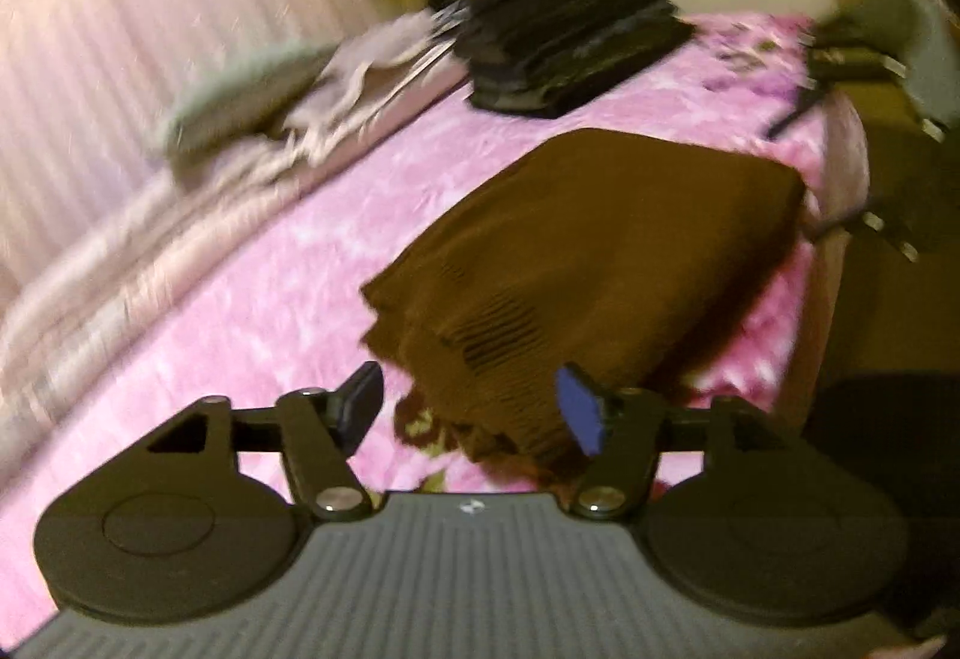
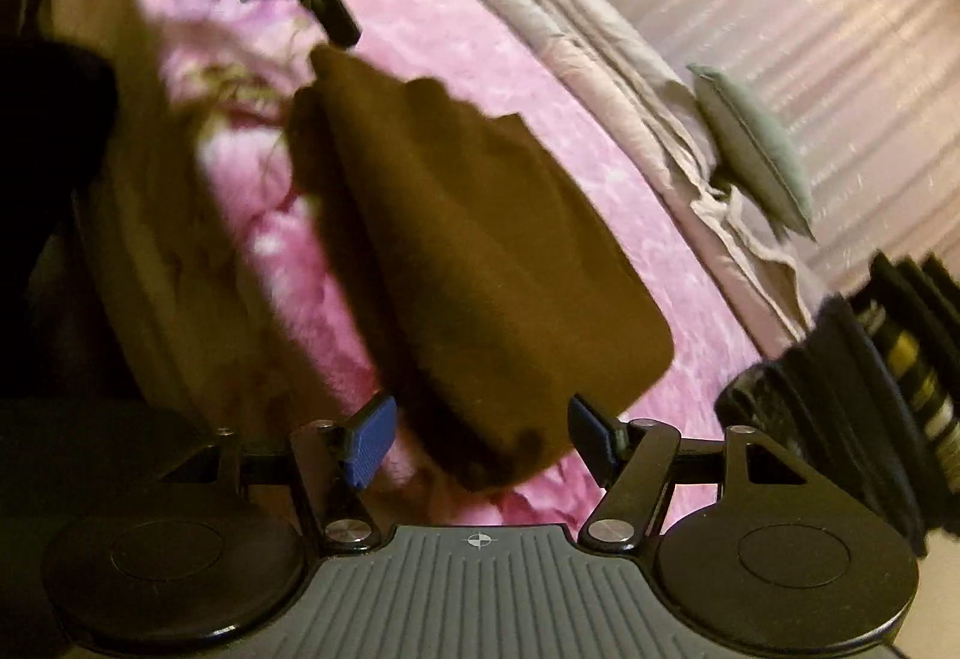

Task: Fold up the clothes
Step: 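Grasp the folded brown cardigan's edges with both grippers, then lift the folded cardigan with both grippers and carry it toward the clothes stack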

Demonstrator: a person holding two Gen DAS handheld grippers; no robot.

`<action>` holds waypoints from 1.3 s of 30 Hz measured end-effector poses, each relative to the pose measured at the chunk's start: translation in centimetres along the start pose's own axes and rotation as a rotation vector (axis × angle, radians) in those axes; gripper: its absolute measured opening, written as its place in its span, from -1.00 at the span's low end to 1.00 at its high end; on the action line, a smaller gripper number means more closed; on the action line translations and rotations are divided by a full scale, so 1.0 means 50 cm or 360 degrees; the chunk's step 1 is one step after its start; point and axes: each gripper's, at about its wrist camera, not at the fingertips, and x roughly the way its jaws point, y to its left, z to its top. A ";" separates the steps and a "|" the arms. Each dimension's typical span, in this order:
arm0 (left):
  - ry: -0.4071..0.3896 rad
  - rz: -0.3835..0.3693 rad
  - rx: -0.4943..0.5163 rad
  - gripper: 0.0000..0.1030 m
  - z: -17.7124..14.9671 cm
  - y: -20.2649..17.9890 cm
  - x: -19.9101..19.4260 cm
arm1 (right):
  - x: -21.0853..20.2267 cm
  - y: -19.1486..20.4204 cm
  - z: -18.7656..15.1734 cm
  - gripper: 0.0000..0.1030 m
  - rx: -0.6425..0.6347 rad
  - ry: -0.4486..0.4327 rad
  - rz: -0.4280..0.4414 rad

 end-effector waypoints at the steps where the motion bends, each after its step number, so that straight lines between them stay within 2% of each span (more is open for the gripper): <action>1: -0.0014 0.0003 0.0077 0.24 -0.001 -0.018 -0.003 | 0.014 0.007 0.002 0.28 -0.0064 0.0021 -0.0011; 3: -0.0024 -0.0018 0.0227 0.25 -0.005 -0.057 -0.004 | 0.036 0.018 0.002 0.27 -0.0165 0.0039 -0.0026; 4: -0.0025 -0.0028 0.0294 0.26 -0.007 -0.075 -0.001 | 0.044 0.016 0.000 0.21 -0.0177 0.0038 -0.0037; 5: -0.0023 -0.0035 0.0357 0.28 -0.009 -0.092 0.004 | 0.052 0.014 -0.002 0.03 -0.0188 0.0038 -0.0048; 6: -0.0014 -0.0036 0.0409 0.30 -0.010 -0.108 0.011 | 0.055 0.005 0.000 -0.23 -0.0171 0.0038 -0.0039; 7: -0.0005 -0.0035 0.0461 0.30 -0.011 -0.123 0.020 | 0.058 -0.005 0.002 -0.27 -0.0151 0.0038 -0.0028; 12: 0.0035 0.0090 0.0758 0.30 -0.013 -0.185 0.081 | 0.031 -0.072 0.023 -0.35 0.0023 -0.0028 0.0008; 16: 0.0081 0.0207 0.0928 0.29 -0.015 -0.194 0.127 | 0.004 -0.103 0.043 -0.36 0.0082 -0.0078 0.0003; 17: 0.0086 0.0202 0.0942 0.29 -0.013 -0.193 0.132 | 0.001 -0.105 0.042 -0.36 0.0083 -0.0080 0.0005; 18: 0.0098 0.0202 0.0945 0.15 -0.011 -0.190 0.135 | -0.011 -0.093 0.041 -0.36 0.0078 -0.0078 0.0007; 19: 0.0118 0.0218 0.0954 -0.02 -0.010 -0.187 0.138 | -0.012 -0.086 0.037 -0.36 0.0067 -0.0073 0.0009; 20: 0.0148 0.0232 0.0972 -0.32 -0.010 -0.185 0.143 | -0.011 -0.080 0.034 -0.36 0.0055 -0.0068 0.0012; 21: 0.0173 0.0220 0.0977 -0.45 -0.010 -0.180 0.147 | -0.011 -0.075 0.029 -0.36 0.0049 -0.0063 0.0013; 23: 0.0192 0.0169 0.0939 -0.57 -0.008 -0.167 0.149 | -0.015 -0.058 0.015 -0.36 0.0036 -0.0058 0.0011; 26: 0.0187 0.0112 0.0891 -0.62 -0.001 -0.152 0.142 | -0.017 -0.025 -0.001 -0.33 -0.0042 -0.0058 -0.0047; 27: 0.0186 0.0072 0.0819 -0.63 0.006 -0.139 0.139 | -0.015 -0.016 -0.003 -0.08 -0.0069 -0.0061 -0.0067; 28: 0.0184 0.0027 0.0724 -0.63 0.014 -0.122 0.137 | -0.012 -0.007 -0.005 0.34 -0.0096 -0.0064 -0.0087; 29: 0.0182 -0.0016 0.0632 -0.63 0.023 -0.104 0.135 | -0.010 0.001 -0.006 0.45 -0.0132 -0.0081 -0.0120; 30: 0.0180 -0.0055 0.0556 -0.63 0.031 -0.087 0.134 | -0.004 0.008 -0.005 0.48 -0.0166 -0.0087 -0.0135; 33: 0.0164 -0.0124 0.0445 -0.62 0.047 -0.052 0.132 | 0.025 0.020 -0.004 0.47 -0.0239 -0.0061 -0.0177; 35: 0.0157 -0.0132 0.0466 -0.61 0.050 -0.051 0.130 | 0.061 0.022 -0.006 0.43 -0.0293 0.0008 -0.0207; 36: 0.0157 -0.0127 0.0496 -0.56 0.049 -0.055 0.129 | 0.069 0.017 -0.006 0.04 -0.0271 0.0021 -0.0191; 37: 0.0158 -0.0105 0.0547 -0.54 0.045 -0.063 0.129 | 0.076 0.011 -0.005 -0.19 -0.0244 0.0032 -0.0172; 38: 0.0156 -0.0062 0.0623 -0.43 0.038 -0.077 0.127 | 0.073 0.006 -0.003 -0.22 -0.0226 0.0027 -0.0173; 39: 0.0151 0.0001 0.0720 -0.25 0.029 -0.094 0.127 | 0.069 0.001 -0.001 -0.33 -0.0207 0.0020 -0.0177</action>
